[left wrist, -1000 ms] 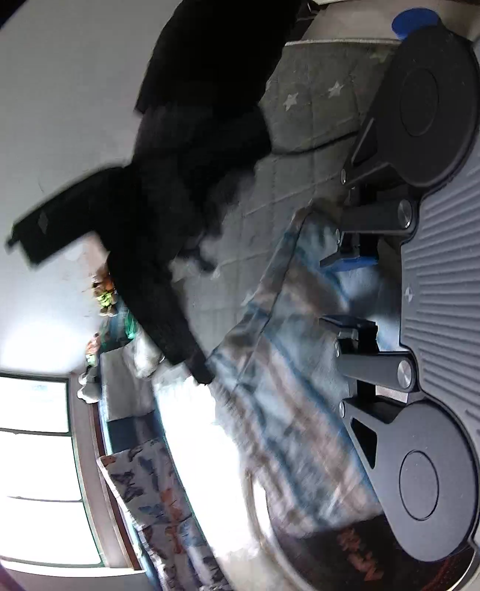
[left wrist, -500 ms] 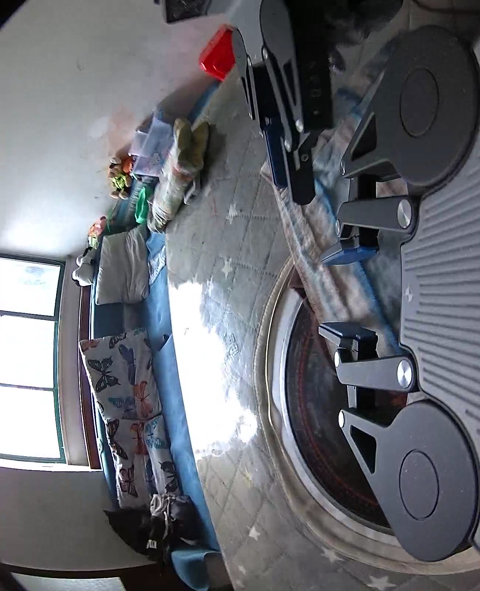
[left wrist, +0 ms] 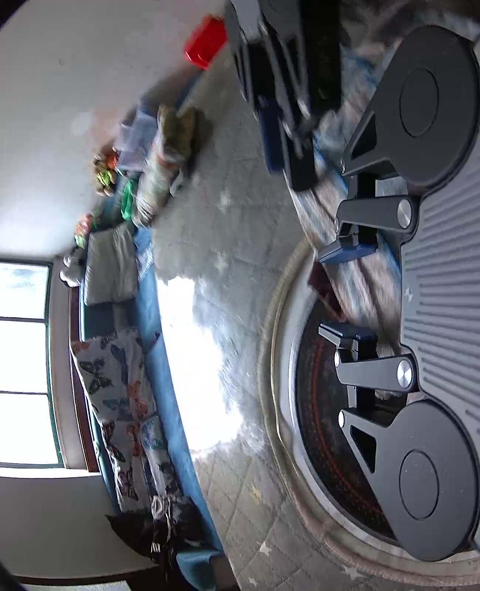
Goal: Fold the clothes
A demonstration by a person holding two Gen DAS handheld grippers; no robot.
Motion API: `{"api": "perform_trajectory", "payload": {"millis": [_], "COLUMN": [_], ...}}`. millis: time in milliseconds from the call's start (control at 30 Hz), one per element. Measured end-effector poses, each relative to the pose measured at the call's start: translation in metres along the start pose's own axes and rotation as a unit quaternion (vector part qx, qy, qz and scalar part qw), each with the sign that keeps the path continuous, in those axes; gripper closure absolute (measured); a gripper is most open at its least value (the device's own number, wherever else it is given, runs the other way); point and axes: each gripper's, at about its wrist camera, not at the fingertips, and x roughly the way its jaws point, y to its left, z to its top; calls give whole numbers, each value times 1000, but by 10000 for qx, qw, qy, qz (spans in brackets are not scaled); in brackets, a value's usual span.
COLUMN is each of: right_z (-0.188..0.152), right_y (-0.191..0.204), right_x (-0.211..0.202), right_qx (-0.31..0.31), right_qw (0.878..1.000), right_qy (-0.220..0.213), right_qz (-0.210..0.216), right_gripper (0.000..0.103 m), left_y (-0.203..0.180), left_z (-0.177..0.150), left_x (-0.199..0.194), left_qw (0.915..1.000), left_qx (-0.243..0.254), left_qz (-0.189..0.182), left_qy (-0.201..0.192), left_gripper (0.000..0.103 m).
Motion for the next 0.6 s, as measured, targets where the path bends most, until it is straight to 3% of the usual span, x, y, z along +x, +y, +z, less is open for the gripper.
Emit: {"api": "perform_trajectory", "payload": {"millis": [200,600], "right_z": [-10,-77], "right_y": [13,73], "right_x": [-27,-79], "right_qx": [-213,-1145], "right_qw": [9996,9928], "right_qy": [-25,173], "right_qz": [177,317], "right_gripper": [66,56], "left_y": [-3,-41], "left_z": [-8,-81], "left_x": [-27,-117], "left_qw": [9999,9941], "left_qx": [33,963], "left_qz": [-6,-401], "left_qy": [-143,-303], "left_gripper": [66,62]}}
